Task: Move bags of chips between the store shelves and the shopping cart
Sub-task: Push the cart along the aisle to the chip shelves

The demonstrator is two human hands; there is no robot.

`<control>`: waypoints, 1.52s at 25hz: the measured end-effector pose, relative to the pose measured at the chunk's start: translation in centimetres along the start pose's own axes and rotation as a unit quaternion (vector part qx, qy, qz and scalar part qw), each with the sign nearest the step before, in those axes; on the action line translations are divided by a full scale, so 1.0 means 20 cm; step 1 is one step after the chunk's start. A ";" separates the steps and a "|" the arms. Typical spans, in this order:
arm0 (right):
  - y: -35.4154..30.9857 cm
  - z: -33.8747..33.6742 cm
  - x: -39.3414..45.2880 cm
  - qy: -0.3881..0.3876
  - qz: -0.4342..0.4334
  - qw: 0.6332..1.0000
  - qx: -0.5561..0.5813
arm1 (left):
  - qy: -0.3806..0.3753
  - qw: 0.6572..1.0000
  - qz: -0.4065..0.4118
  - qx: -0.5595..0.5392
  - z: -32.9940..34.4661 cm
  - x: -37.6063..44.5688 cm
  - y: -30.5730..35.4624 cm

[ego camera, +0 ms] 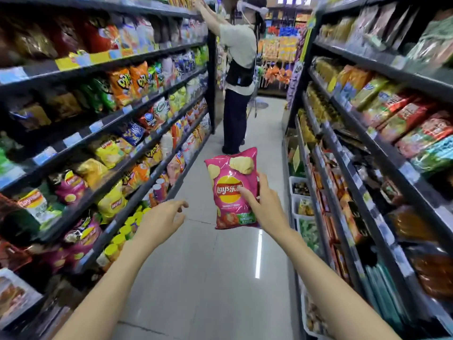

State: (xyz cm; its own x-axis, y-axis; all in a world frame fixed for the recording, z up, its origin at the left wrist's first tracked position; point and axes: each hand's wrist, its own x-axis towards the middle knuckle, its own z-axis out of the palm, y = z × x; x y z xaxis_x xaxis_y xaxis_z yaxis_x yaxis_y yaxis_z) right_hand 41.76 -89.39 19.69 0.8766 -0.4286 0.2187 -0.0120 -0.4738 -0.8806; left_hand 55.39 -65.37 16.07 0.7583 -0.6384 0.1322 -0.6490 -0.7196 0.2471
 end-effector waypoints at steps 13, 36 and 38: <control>0.06 0.50 1.67 -0.127 -0.102 0.981 0.102 | 0.069 0.983 -0.127 0.115 -0.16 1.10 -0.60; -1.92 1.94 3.21 -0.338 -0.365 0.777 0.386 | 0.265 0.828 -0.357 0.341 -1.47 1.46 -1.77; -2.12 2.01 3.21 -0.337 -0.377 0.759 0.410 | 0.275 0.822 -0.344 0.361 -1.53 1.43 -1.82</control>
State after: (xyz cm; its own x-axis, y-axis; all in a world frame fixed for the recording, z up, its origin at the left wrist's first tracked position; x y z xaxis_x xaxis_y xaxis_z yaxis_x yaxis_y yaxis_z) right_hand 117.94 -65.97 54.11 0.5349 0.3493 0.7693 0.6769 0.3677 -0.6376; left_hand 102.64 -48.99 40.21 0.7470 0.0647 0.6616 0.2271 -0.9602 -0.1626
